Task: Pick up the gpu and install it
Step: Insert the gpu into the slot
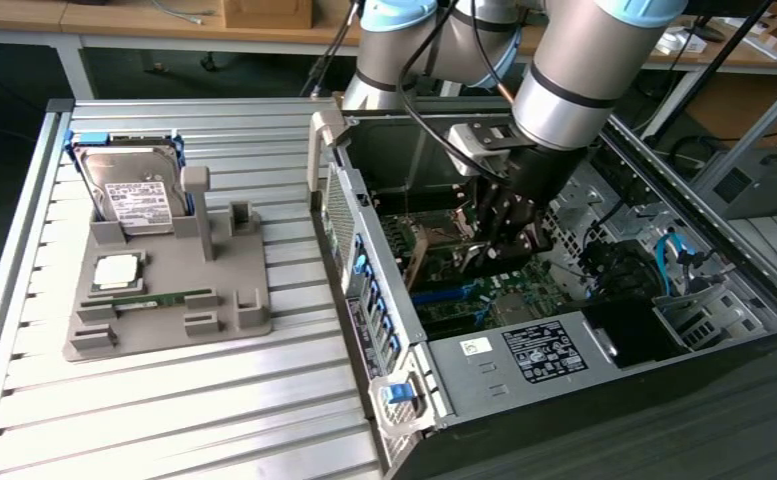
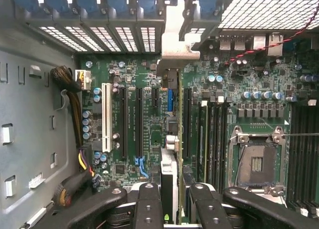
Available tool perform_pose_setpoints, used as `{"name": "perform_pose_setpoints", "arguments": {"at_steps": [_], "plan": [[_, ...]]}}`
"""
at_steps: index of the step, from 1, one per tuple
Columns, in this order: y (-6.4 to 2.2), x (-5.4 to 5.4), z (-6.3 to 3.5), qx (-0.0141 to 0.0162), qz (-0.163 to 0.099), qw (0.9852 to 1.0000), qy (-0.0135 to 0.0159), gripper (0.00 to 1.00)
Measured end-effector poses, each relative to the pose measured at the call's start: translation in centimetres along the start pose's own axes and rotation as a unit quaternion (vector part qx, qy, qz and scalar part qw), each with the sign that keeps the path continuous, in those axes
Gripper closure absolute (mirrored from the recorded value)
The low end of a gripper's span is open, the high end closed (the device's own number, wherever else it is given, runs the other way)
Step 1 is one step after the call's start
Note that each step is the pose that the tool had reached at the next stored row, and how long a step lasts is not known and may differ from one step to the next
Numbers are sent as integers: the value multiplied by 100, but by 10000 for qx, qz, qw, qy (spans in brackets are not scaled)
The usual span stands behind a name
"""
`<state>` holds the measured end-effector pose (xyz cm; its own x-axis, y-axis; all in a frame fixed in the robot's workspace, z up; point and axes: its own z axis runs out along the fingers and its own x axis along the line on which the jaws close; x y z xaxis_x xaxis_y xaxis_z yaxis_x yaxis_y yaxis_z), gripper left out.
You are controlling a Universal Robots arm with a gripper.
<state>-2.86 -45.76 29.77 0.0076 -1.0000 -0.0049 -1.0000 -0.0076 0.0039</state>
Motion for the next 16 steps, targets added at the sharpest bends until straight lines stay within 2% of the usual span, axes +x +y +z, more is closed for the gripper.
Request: {"name": "perform_pose_setpoints", "arguments": {"at_steps": [16], "plan": [[23, 0, 98, 0, 0, 10000, 0, 73]]}}
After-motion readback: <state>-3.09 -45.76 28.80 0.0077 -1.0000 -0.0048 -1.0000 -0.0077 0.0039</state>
